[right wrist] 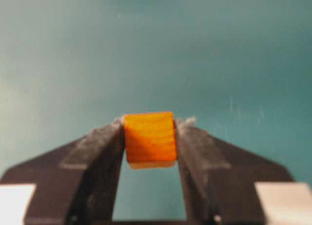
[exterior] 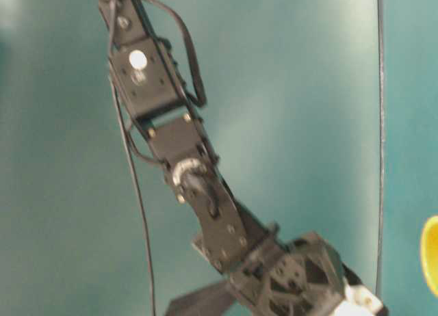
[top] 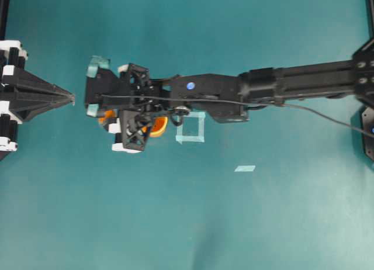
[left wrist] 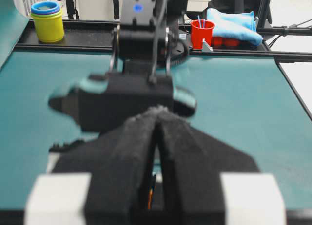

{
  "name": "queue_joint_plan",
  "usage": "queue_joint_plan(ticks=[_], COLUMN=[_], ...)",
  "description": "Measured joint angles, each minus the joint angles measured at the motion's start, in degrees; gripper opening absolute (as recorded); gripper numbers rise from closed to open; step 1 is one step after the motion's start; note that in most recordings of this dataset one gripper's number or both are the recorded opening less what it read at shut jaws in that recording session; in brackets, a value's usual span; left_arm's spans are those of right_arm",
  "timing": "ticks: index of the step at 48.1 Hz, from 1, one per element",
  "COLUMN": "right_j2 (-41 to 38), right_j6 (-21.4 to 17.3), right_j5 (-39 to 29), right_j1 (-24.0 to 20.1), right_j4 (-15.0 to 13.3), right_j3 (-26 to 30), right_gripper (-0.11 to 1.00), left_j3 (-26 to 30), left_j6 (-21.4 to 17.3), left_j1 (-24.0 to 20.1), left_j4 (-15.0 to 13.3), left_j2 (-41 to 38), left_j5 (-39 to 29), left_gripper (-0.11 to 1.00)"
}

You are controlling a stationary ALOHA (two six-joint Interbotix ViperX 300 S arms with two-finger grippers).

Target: Move the block toward the cup with right arm.

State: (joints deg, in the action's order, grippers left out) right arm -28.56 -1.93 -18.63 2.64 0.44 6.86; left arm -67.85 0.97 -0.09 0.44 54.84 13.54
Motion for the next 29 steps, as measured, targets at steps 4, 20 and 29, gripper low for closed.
queue_joint_plan(ticks=[4, 20, 29], right_j2=[2.2, 12.13, 16.61], right_j6=[-0.18, -0.44, -1.76], right_j5=[0.88, 6.59, 9.14], right_j1=[0.0, 0.35, 0.7], right_j4=[0.0, 0.09, 0.35], right_j3=[-2.64, -14.33, -20.74], right_gripper=[0.43, 0.43, 0.43], left_j3=[0.0, 0.0, 0.0], left_j6=[0.0, 0.0, 0.0], left_j1=[0.0, 0.0, 0.0], left_j4=[0.0, 0.0, 0.0], left_j2=[0.0, 0.0, 0.0], left_j5=[0.0, 0.09, 0.0], left_gripper=[0.0, 0.0, 0.0])
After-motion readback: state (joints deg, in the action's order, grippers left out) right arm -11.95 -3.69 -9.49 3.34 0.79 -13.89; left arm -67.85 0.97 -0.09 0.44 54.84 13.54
